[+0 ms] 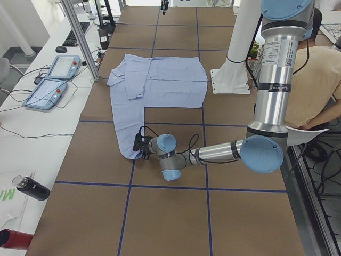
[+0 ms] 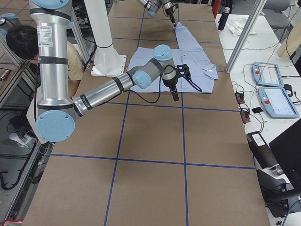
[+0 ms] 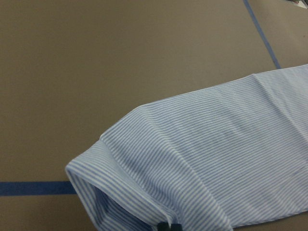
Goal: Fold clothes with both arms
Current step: 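Lift the cuff with the left gripper and carry it across the shirt front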
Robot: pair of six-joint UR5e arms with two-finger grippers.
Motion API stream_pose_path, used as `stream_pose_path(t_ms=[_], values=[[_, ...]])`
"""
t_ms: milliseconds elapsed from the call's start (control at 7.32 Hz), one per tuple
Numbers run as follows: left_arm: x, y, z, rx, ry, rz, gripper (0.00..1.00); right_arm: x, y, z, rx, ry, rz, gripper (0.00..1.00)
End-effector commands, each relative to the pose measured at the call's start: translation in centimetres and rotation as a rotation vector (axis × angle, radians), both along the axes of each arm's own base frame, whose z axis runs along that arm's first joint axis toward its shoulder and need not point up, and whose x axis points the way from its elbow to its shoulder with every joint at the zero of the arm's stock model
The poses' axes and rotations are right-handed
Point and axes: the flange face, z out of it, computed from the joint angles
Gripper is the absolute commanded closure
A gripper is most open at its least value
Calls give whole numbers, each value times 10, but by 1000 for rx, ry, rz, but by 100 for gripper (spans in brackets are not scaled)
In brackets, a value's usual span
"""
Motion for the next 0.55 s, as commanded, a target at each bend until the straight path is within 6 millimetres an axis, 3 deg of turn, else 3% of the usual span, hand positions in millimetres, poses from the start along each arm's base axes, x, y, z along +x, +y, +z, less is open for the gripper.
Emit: stream_pose_path(t_ms=[0, 137, 273, 410], values=[[5, -20, -81, -41, -6, 19, 100, -1, 0, 1, -2, 1, -1, 0], [8, -24, -145, -77, -29, 14, 100, -1, -1, 2, -3, 3, 0, 0], [17, -40, -219, -120, -62, -11, 100, -1, 0, 3, -6, 3, 1, 0], [59, -54, -288, -154, -78, -10, 100, -1, -2, 6, -12, 6, 1, 0]])
